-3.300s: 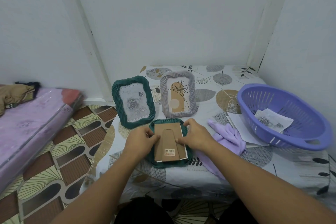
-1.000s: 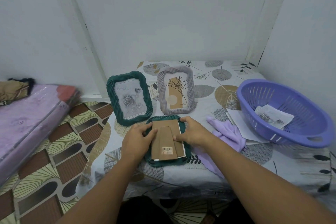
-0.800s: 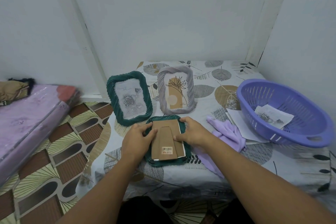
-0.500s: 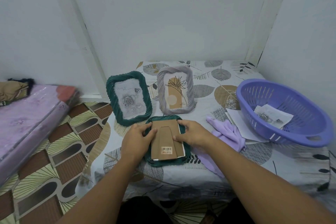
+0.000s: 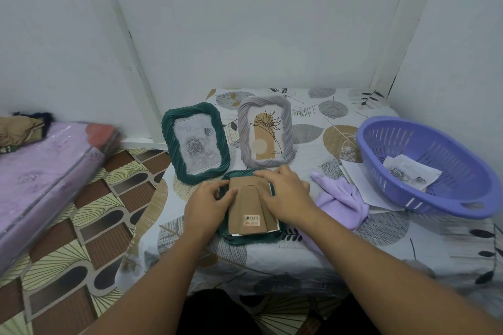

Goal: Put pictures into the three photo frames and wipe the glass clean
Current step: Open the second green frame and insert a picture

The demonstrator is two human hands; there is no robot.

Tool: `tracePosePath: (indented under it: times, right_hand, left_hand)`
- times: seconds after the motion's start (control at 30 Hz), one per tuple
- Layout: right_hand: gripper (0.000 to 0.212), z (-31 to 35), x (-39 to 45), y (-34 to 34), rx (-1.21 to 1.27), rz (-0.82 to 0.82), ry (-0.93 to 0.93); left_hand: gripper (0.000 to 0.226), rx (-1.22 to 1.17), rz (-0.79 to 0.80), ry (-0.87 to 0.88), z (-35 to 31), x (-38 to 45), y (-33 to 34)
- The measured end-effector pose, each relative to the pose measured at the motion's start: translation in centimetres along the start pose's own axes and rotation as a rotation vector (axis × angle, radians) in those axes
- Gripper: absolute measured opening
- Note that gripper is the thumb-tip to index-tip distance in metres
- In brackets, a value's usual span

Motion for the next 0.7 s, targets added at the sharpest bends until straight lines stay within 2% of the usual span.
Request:
tracePosePath:
  times: [0.1,0.23,0.37,0.43,0.5,0.6,0.7]
  right_hand:
    - [0.042,1.1,-0.2,0.5,0.007,0.076,-0.054]
    - [0.06,1.5,-0.7,1.8,-0.154,0.298,-0.138]
    - [0.064,0.9,-0.7,1.9,-0.134,0.276,-0.121]
    - [0.063,0.8,-0.7,1.9,-0.129,0.261,-0.105]
    - [0.063,0.9,-0.6,1.9,-0.143,0.269,-0.09]
    - [0.064,1.0,-0.4,2.0,-0.163,0.284,-0.078]
    - [0.065,1.0,-0.3,2.0,-0.166,0.288,-0.063]
  left_hand:
    - [0.035,-0.009,-0.01,0.008,-0.1,-0.1,-0.1]
    - [0.031,-0.026,-0.018,0.016,-0.1,0.0,-0.2]
    - [0.026,-0.091,0.002,-0.002,0.1,-0.1,-0.3]
    - [0.018,-0.246,0.041,-0.019,0.4,0.0,-0.7]
    - [0.01,-0.367,0.121,-0.006,0.3,-0.3,-1.7]
    - [0.009,-0.293,0.334,0.113,-0.5,-1.6,-3.3]
    - [0.011,-0.253,0.546,0.155,-0.7,-3.3,-3.9]
Point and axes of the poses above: each hand's wrist, its own x-axis towards the middle knuckle, its own y-axis out of the palm, z = x × y, the point moved 6 cm from there along x, towards the middle knuckle, and after that the axes turned 9 degrees about x, right-handed, at the moved point
